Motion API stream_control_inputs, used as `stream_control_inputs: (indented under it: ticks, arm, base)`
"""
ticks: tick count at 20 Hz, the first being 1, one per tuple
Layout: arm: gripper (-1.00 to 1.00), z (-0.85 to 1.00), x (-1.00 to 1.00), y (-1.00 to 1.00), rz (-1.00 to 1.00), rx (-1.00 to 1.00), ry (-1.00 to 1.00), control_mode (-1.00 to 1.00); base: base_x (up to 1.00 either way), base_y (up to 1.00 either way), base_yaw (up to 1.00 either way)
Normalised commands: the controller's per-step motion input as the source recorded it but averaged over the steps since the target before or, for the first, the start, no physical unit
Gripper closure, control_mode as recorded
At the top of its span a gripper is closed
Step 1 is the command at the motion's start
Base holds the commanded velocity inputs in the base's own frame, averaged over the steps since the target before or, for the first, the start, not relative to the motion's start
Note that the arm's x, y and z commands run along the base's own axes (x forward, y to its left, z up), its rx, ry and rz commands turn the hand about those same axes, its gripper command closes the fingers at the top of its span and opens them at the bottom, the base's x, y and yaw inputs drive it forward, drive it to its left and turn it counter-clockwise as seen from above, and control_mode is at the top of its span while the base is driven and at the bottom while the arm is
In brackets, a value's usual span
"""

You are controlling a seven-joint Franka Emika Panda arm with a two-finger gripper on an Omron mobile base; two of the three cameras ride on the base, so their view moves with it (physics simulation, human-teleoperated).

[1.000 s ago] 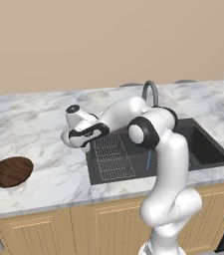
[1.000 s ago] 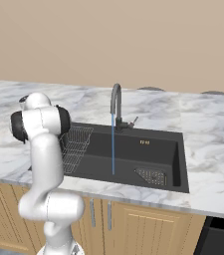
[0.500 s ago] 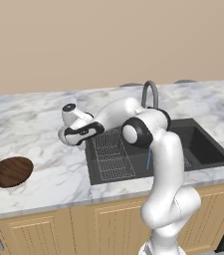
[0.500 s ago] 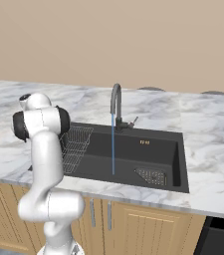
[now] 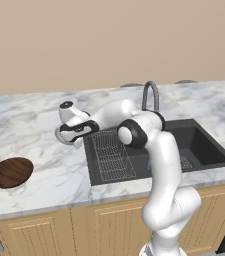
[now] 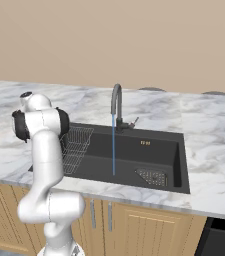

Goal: Rinse each bowl for a few seconds and place them down in the sink or on the counter.

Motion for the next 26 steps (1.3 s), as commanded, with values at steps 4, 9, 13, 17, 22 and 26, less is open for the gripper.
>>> stream_control_inputs:
  ticks: [4,9,13,17,22,26]
  arm:
    - [1.00,-0.22,0.11,0.11,0.01,0.04,0.09,-1.00]
    - [1.00,-0.31,0.03,0.09,0.01,0.02,0.08,-1.00]
    - [1.00,-0.35,-0.04,0.10,0.01,0.00,0.06,-1.00]
    - [-1.00,-0.31,-0.01,0.17,0.00,0.00,0.05,-1.00]
    - [-1.00,-0.16,0.00,0.04,0.00,0.00,0.01,-1.00]
    - [-1.00,0.04,-0.01,0.00,0.00,0.00,-0.02,-1.00]
  base:
    - [0.00,0.00,0.00]
    - [0.00,0.00,0.00]
    - [0.00,0.00,0.00]
    - [0.00,0.00,0.00]
    - [0.00,0.00,0.00]
    - [0.00,0.00,0.00]
